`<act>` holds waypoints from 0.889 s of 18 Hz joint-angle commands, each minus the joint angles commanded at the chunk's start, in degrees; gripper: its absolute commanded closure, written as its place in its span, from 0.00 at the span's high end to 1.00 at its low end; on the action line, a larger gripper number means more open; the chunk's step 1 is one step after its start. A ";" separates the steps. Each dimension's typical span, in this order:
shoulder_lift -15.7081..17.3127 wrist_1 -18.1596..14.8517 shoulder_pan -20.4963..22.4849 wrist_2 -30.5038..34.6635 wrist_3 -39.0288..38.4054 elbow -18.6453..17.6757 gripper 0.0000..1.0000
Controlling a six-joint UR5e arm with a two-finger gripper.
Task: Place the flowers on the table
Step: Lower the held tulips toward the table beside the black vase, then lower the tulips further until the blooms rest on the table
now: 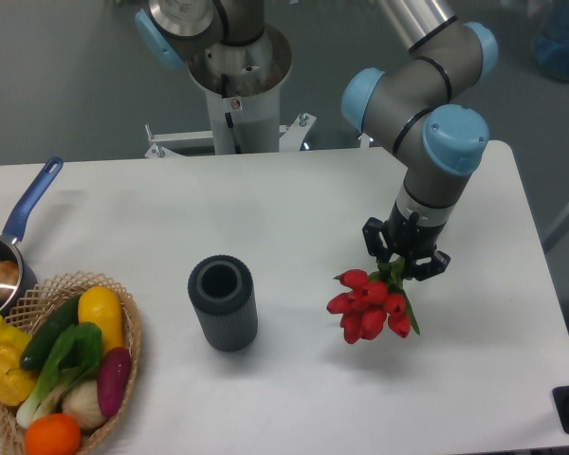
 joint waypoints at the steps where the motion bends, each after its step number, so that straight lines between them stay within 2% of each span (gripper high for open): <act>1: -0.09 0.00 -0.35 0.09 0.00 -0.09 0.37; 16: -2.02 0.35 -1.50 0.09 -0.44 -0.27 0.42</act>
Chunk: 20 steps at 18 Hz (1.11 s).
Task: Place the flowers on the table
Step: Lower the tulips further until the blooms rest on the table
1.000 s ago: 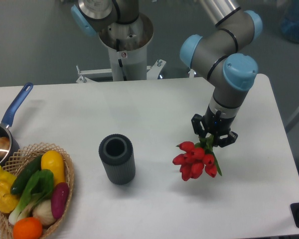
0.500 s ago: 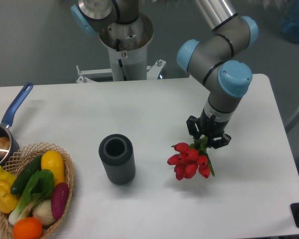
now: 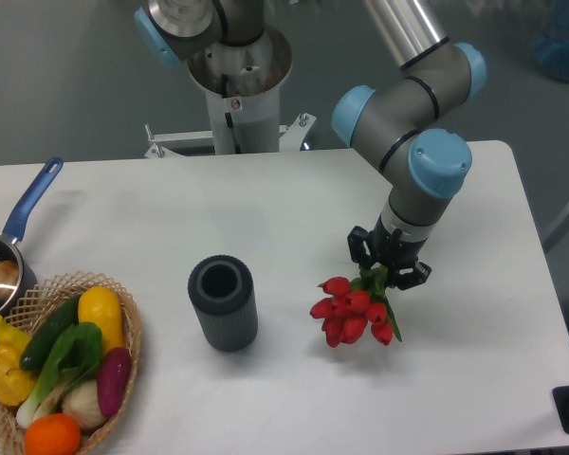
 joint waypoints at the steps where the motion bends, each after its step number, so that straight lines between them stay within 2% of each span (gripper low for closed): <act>1: 0.00 0.09 0.00 0.00 0.00 -0.09 0.42; 7: -0.17 0.18 -0.09 0.00 0.00 -0.18 0.45; 20: -0.88 0.44 -0.26 0.00 0.18 -0.70 0.45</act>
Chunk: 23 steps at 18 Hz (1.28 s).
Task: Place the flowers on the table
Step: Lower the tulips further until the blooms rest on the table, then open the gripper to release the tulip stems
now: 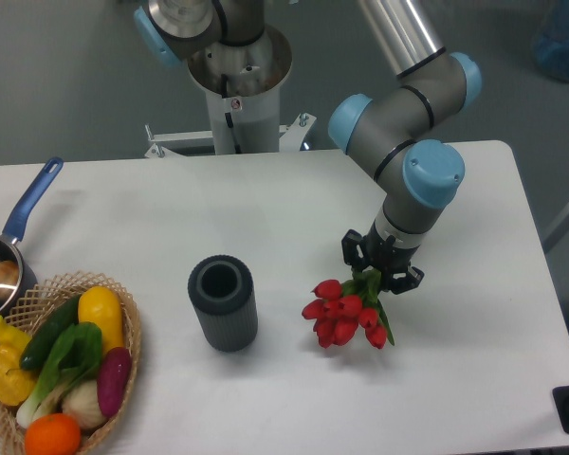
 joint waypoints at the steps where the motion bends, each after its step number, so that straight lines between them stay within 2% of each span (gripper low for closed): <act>1: 0.00 0.00 0.00 0.00 0.09 0.09 0.48; 8: -0.09 0.09 0.00 -0.09 0.18 0.09 0.55; 10: -0.09 0.09 0.00 -0.09 0.26 0.17 0.65; 11: -0.09 0.09 0.00 -0.09 0.35 0.26 0.75; 13: -0.17 0.18 0.00 -0.09 0.35 0.53 0.99; 17: 0.61 0.53 0.17 -0.09 0.35 1.23 1.00; 20: 1.23 2.81 0.35 -0.26 0.44 2.46 1.00; 23: 1.67 3.17 0.35 -0.18 0.35 3.51 1.00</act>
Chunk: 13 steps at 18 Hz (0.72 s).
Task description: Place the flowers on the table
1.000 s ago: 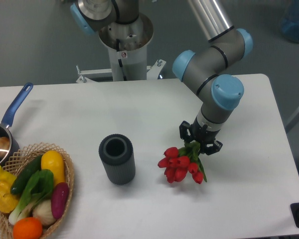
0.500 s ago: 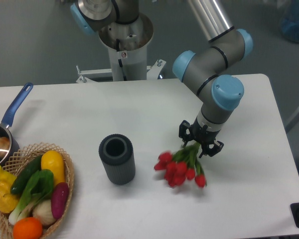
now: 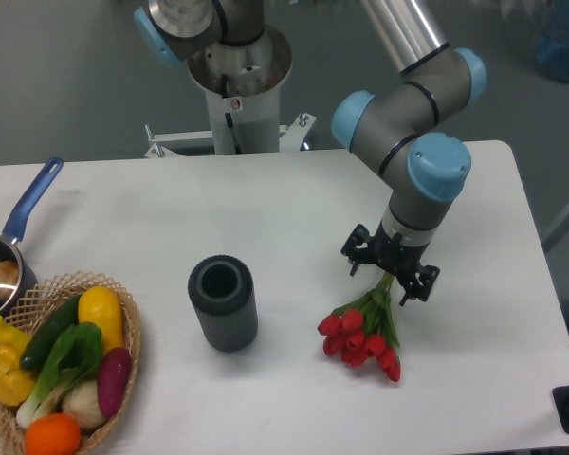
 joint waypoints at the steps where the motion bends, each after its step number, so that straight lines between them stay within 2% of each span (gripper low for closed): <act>1: 0.09 0.09 0.09 0.00 0.26 0.27 1.00; 8: 1.85 0.09 0.44 0.26 9.04 0.88 1.00; 13: 2.90 0.00 2.19 5.45 17.83 0.09 1.00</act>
